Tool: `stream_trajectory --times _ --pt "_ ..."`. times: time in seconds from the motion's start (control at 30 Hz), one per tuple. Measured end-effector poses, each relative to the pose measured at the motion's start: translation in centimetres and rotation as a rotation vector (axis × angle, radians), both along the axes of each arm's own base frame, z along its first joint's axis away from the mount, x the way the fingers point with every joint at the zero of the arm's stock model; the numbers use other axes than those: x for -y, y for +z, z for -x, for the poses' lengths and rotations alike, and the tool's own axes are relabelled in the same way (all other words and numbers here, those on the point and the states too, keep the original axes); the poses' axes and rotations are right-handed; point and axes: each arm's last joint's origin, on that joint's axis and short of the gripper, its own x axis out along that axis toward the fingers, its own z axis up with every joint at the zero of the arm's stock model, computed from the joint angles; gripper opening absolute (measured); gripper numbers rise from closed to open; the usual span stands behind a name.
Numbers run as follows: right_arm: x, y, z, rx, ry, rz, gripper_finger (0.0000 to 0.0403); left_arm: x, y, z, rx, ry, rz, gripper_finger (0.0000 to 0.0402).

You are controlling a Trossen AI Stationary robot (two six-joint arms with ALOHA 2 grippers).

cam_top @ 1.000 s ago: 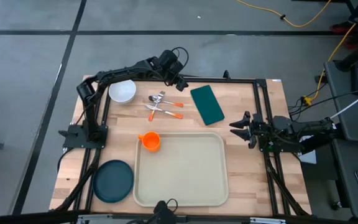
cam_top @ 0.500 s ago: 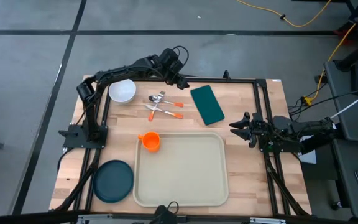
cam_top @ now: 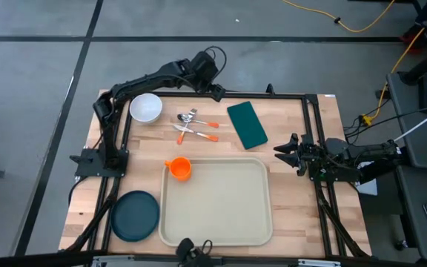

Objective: Set up tray
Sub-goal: Put the black plate under the orange mug on the gray serving tray

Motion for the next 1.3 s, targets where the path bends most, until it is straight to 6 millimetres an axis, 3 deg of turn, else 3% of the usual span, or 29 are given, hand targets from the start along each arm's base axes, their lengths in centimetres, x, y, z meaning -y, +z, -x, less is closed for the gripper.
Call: stream_trajectory --times 0.3,0.67,0.93,1.3 --pt "0.0 0.9 0.1 0.096 0.000 -0.014 0.0169 -0.9 -5.3 -1.6 -0.167 -0.074 0.053 0.0246" --pt "0.0 1.7 0.2 0.173 0.001 -0.031 0.0169 -1.7 -8.6 -3.5 -0.124 -0.164 0.078 0.0246" --pt "0.1 2.0 0.3 0.217 0.002 -0.185 0.0169 -2.8 -11.0 -5.2 -0.049 -0.120 0.049 0.0246" --pt "0.1 2.1 0.3 0.225 -0.010 -0.213 0.0169 -4.2 -15.3 -5.4 -0.118 -0.092 0.086 0.0246"
